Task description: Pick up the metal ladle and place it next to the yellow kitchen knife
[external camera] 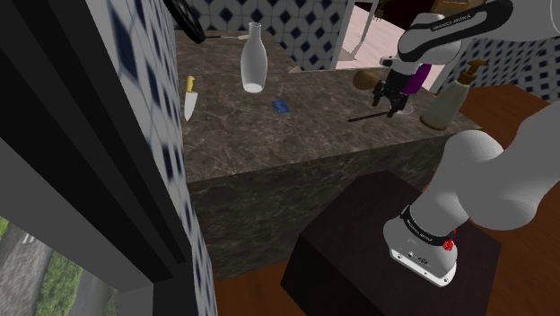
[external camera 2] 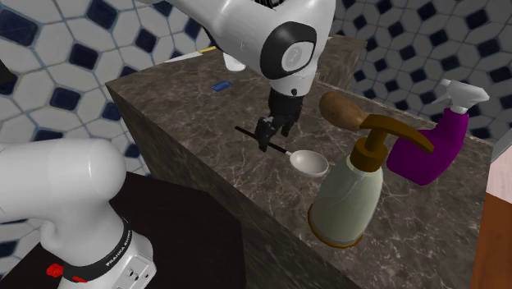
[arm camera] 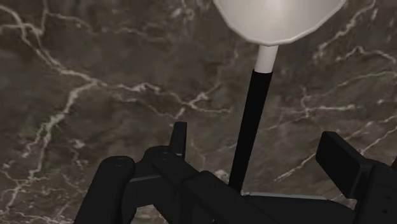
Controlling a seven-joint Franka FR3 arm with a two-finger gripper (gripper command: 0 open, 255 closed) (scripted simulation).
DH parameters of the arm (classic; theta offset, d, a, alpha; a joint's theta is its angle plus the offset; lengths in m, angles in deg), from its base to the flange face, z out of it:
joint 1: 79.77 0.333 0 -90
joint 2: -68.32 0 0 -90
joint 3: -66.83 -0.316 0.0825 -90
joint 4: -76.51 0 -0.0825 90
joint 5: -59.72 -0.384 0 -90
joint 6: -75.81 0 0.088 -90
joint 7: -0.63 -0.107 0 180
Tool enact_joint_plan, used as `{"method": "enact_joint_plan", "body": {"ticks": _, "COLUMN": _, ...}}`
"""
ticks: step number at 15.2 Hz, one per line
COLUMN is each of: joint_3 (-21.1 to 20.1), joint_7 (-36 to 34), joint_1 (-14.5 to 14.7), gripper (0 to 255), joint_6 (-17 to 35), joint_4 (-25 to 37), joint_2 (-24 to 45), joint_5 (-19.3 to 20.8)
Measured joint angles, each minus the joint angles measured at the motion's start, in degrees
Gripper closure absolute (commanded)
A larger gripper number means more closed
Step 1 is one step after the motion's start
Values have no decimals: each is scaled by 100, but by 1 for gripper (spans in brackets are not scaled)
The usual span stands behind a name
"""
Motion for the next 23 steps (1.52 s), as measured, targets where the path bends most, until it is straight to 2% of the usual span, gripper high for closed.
{"method": "enact_joint_plan", "body": {"ticks": 3, "joint_3": 220, "joint_7": 89, "joint_1": 179, "gripper": 0, "joint_6": 236, "joint_4": -113, "joint_2": 152, "joint_5": -96}}
{"method": "enact_joint_plan", "body": {"ticks": 9, "joint_3": 282, "joint_7": 111, "joint_1": 229, "gripper": 0, "joint_6": 309, "joint_4": -149, "joint_2": 193, "joint_5": -122}}
{"method": "enact_joint_plan", "body": {"ticks": 10, "joint_3": 282, "joint_7": 111, "joint_1": 229, "gripper": 255, "joint_6": 309, "joint_4": -149, "joint_2": 193, "joint_5": -122}}
{"method": "enact_joint_plan", "body": {"ticks": 20, "joint_3": 290, "joint_7": 116, "joint_1": 242, "gripper": 255, "joint_6": 316, "joint_4": -133, "joint_2": 199, "joint_5": -133}}
{"method": "enact_joint_plan", "body": {"ticks": 23, "joint_3": 20, "joint_7": -11, "joint_1": 23, "gripper": 255, "joint_6": 112, "joint_4": -90, "joint_2": 24, "joint_5": -7}}
